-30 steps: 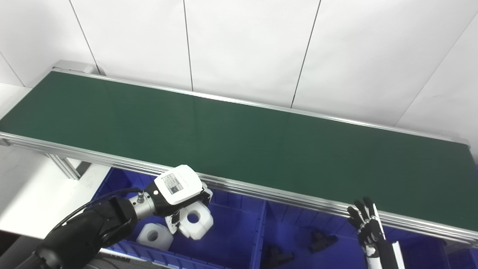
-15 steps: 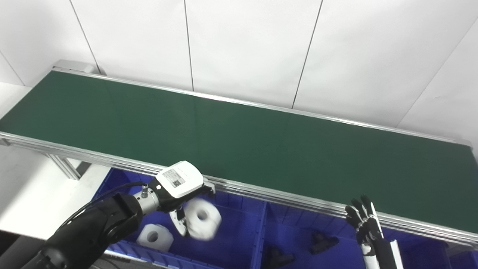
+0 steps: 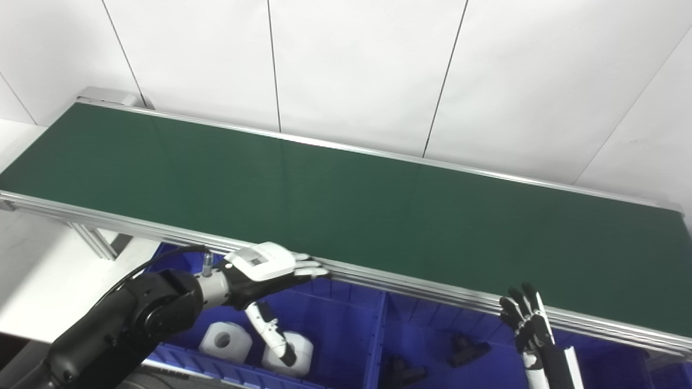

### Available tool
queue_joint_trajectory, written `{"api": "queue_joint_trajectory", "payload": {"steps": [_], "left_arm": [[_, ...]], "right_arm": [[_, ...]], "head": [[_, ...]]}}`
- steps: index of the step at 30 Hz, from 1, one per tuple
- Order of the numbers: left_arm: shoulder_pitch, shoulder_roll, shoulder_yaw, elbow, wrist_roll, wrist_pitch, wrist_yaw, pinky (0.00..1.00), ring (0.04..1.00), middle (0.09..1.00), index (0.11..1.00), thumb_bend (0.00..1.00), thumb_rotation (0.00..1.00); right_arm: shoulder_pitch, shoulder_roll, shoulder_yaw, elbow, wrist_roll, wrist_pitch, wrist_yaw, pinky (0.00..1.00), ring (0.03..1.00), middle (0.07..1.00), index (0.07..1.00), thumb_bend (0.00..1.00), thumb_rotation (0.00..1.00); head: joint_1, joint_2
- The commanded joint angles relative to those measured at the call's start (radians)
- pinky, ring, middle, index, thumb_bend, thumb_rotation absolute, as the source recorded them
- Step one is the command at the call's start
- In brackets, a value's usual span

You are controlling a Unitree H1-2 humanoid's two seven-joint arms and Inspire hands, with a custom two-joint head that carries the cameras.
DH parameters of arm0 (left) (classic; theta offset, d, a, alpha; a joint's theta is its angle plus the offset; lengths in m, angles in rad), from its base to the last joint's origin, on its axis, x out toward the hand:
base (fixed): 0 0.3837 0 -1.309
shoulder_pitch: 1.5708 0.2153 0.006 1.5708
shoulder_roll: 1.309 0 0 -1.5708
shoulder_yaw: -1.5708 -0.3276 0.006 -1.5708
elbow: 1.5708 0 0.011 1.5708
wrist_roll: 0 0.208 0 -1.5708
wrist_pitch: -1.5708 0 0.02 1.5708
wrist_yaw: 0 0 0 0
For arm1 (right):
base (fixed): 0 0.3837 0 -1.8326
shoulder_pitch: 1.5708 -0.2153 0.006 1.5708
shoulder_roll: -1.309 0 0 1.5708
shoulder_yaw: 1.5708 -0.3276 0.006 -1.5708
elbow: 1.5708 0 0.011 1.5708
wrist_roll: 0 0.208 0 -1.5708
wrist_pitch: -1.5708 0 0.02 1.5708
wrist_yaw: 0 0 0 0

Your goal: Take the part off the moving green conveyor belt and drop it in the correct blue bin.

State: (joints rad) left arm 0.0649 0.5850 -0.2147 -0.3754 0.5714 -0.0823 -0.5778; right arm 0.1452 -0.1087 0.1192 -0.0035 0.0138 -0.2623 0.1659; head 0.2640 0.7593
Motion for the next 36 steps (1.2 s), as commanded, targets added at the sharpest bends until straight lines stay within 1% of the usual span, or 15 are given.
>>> {"api": "queue_joint_trajectory", "payload": {"steps": [1,2,3,4,5,6,7,8,10,12,15,18,20,27,36], "left_arm": [[-0.014,-0.024,0.041,-0.055,-0.254,0.031,-0.006,0.96,0.998,0.976,0.958,1.00,0.70],[-0.015,-0.039,0.055,-0.062,-0.348,0.046,-0.009,0.97,1.000,0.987,0.966,1.00,0.69],[-0.015,-0.064,0.072,-0.070,-0.441,0.065,-0.003,0.97,1.000,0.988,0.967,1.00,0.69],[-0.005,-0.112,0.097,-0.077,-0.495,0.070,0.038,0.96,0.997,0.992,0.974,1.00,0.70],[0.004,-0.145,0.115,-0.081,-0.527,0.073,0.067,0.92,0.982,0.988,0.986,1.00,0.75],[0.014,-0.182,0.136,-0.085,-0.549,0.075,0.102,0.91,0.977,0.986,0.989,1.00,0.77],[0.026,-0.225,0.156,-0.086,-0.564,0.082,0.135,0.89,0.970,0.981,0.990,1.00,0.79],[0.038,-0.266,0.176,-0.083,-0.582,0.082,0.164,0.89,0.971,0.981,0.994,1.00,0.81],[0.056,-0.342,0.204,-0.075,-0.604,0.086,0.220,0.92,0.991,0.995,0.999,1.00,0.83],[0.069,-0.422,0.220,-0.052,-0.599,0.084,0.284,0.98,0.999,1.000,1.000,0.99,0.83],[0.074,-0.498,0.220,-0.004,-0.575,0.072,0.347,1.00,1.000,1.000,1.000,0.96,0.81],[0.073,-0.530,0.195,0.053,-0.563,0.036,0.363,1.00,1.000,1.000,1.000,0.97,0.80],[0.076,-0.536,0.181,0.084,-0.562,0.006,0.367,1.00,1.000,1.000,1.000,1.00,0.78],[0.117,-0.549,0.167,0.169,-0.526,-0.096,0.419,1.00,1.000,1.000,1.000,0.99,0.80],[0.161,-0.557,0.162,0.164,-0.482,-0.160,0.472,1.00,1.000,1.000,1.000,1.00,0.79]], "right_arm": [[-0.010,0.016,0.004,-0.032,-0.005,0.008,-0.006,0.89,0.915,0.945,0.990,0.84,0.91],[-0.011,0.021,0.007,-0.032,-0.011,0.010,-0.009,0.89,0.913,0.942,0.985,0.84,0.91],[-0.011,0.025,0.009,-0.036,-0.016,0.016,-0.011,0.88,0.912,0.942,0.984,0.84,0.91],[-0.010,0.034,0.014,-0.043,-0.022,0.021,-0.015,0.88,0.912,0.941,0.982,0.84,0.91],[-0.009,0.040,0.017,-0.048,-0.025,0.025,-0.017,0.88,0.911,0.942,0.979,0.84,0.90],[-0.008,0.050,0.022,-0.052,-0.031,0.028,-0.021,0.88,0.911,0.942,0.978,0.84,0.90],[-0.009,0.057,0.026,-0.054,-0.037,0.027,-0.026,0.87,0.910,0.943,0.977,0.83,0.90],[-0.009,0.067,0.031,-0.054,-0.049,0.026,-0.032,0.87,0.907,0.942,0.975,0.83,0.90],[-0.009,0.083,0.041,-0.059,-0.070,0.034,-0.043,0.88,0.909,0.946,0.975,0.82,0.91],[-0.008,0.099,0.054,-0.065,-0.093,0.053,-0.051,0.91,0.918,0.953,0.981,0.84,0.93],[-0.009,0.129,0.072,-0.067,-0.120,0.063,-0.064,0.91,0.921,0.953,0.982,0.85,0.93],[-0.010,0.152,0.078,-0.068,-0.121,0.071,-0.070,0.92,0.922,0.950,0.979,0.86,0.93],[-0.013,0.162,0.082,-0.069,-0.126,0.076,-0.077,0.92,0.922,0.950,0.978,0.85,0.92],[-0.018,0.174,0.083,-0.075,-0.134,0.074,-0.092,0.92,0.925,0.954,0.977,0.84,0.94],[-0.016,0.160,0.072,-0.079,-0.125,0.087,-0.087,0.91,0.923,0.949,0.971,0.85,0.93]], "head": [[-0.005,0.002],[-0.041,0.007],[-0.041,0.007],[-0.091,0.014],[-0.091,0.014],[-0.150,0.022],[-0.150,0.022],[-0.205,0.027],[-0.253,0.030],[-0.293,0.034],[-0.341,0.047],[-0.356,0.056],[-0.375,0.064],[-0.411,0.082],[-0.390,0.086]]}}
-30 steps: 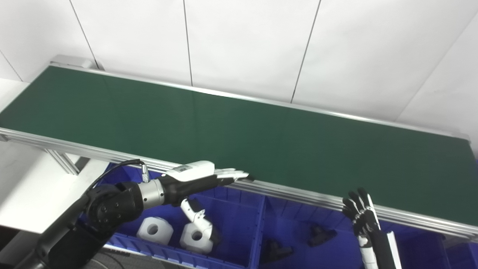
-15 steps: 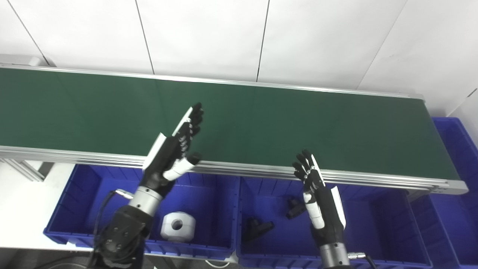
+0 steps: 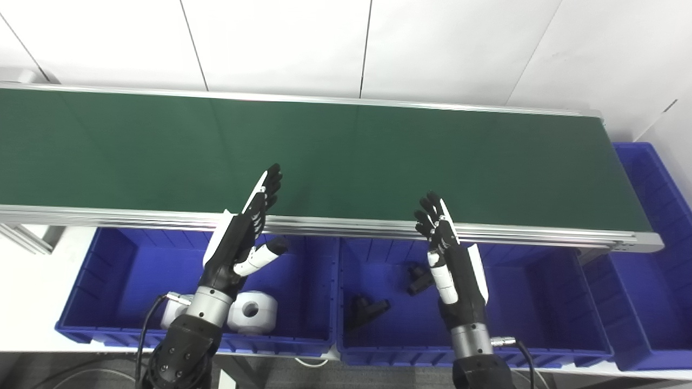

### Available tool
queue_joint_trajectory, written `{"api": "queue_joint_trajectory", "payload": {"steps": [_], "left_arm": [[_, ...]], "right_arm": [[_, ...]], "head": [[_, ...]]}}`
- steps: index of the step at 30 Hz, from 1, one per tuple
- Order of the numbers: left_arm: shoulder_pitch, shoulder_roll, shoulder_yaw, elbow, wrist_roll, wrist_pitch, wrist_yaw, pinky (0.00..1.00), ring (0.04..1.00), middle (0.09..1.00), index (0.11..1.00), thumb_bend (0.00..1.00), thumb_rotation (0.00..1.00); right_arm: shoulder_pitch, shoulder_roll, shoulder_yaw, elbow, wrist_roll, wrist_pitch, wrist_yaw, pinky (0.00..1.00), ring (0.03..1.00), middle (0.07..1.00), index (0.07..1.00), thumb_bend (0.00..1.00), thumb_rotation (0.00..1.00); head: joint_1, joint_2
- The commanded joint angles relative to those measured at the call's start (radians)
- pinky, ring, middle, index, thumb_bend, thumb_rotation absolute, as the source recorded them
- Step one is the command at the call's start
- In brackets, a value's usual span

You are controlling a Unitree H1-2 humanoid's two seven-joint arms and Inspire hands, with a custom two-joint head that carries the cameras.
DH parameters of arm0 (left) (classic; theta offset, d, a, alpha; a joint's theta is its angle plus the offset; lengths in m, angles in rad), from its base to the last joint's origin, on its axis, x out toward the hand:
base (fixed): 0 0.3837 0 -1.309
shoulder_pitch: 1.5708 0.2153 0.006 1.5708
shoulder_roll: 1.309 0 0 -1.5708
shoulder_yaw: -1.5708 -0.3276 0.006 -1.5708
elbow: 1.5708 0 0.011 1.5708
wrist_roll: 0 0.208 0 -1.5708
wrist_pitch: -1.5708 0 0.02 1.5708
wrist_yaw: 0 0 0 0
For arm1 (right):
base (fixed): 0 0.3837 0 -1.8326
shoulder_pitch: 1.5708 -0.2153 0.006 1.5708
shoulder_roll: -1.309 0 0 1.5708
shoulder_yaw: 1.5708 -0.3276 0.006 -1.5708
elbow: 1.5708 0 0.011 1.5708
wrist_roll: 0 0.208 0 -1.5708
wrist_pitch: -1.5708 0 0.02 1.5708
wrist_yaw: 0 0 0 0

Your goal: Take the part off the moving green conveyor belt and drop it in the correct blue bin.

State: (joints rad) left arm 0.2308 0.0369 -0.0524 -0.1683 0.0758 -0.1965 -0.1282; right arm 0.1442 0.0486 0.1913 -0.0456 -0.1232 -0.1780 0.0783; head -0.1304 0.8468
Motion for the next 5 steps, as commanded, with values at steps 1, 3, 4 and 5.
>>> {"api": "queue_joint_trajectory", "payload": {"steps": [1,3,4,5], "left_arm": [[0.001,-0.012,0.004,-0.052,0.014,-0.040,0.031,1.00,1.000,1.000,1.000,1.00,0.80],[0.019,-0.017,0.009,-0.093,0.013,-0.011,0.042,1.00,1.000,1.000,1.000,1.00,0.80],[0.033,-0.025,0.012,-0.120,0.019,0.004,0.051,1.00,1.000,1.000,1.000,1.00,0.80],[0.048,-0.035,0.014,-0.145,0.024,0.014,0.061,1.00,1.000,1.000,1.000,1.00,0.81]], "right_arm": [[-0.014,0.002,-0.002,-0.039,0.015,0.009,0.001,0.91,0.923,0.947,0.969,0.86,0.92],[-0.012,-0.001,-0.003,-0.040,0.016,0.015,0.003,0.92,0.927,0.948,0.970,0.86,0.92],[-0.010,-0.003,-0.004,-0.040,0.017,0.014,0.003,0.92,0.930,0.951,0.971,0.86,0.92],[-0.008,-0.006,-0.004,-0.039,0.017,0.013,0.004,0.93,0.931,0.952,0.974,0.87,0.93]], "head": [[0.006,-0.003],[0.011,-0.007],[0.019,-0.012],[0.021,-0.015]]}}
